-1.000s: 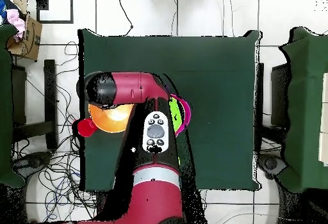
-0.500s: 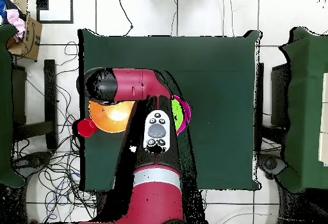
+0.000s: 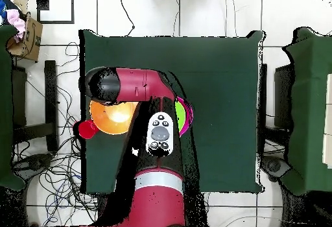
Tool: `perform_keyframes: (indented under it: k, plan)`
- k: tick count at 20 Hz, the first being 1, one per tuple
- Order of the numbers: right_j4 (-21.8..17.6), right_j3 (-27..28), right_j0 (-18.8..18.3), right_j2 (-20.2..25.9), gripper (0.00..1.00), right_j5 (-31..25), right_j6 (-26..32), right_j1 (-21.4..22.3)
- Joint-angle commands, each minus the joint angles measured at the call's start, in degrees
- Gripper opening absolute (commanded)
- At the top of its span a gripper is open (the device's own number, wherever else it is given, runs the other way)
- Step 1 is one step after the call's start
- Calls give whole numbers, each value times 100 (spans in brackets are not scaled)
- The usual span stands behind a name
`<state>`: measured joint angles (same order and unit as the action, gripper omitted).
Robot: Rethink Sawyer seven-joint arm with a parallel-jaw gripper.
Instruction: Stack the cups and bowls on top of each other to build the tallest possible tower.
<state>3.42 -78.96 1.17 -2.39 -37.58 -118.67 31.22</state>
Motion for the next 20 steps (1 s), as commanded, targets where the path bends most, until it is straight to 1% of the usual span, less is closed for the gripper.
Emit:
perform_keyframes:
  k: [1,4,5,7,13,20]
  plan:
    - [133,227,232,218,100,-169,-889,-61]
    - [208,268,310,164,100,-307,-962,3]
    - [222,340,360,109,100,-461,-1004,33]
    - [256,394,437,43,100,-589,-1068,65]
    - [404,546,678,-124,100,-572,-1268,-40]
    - [649,837,891,-347,100,-736,-1369,-196]
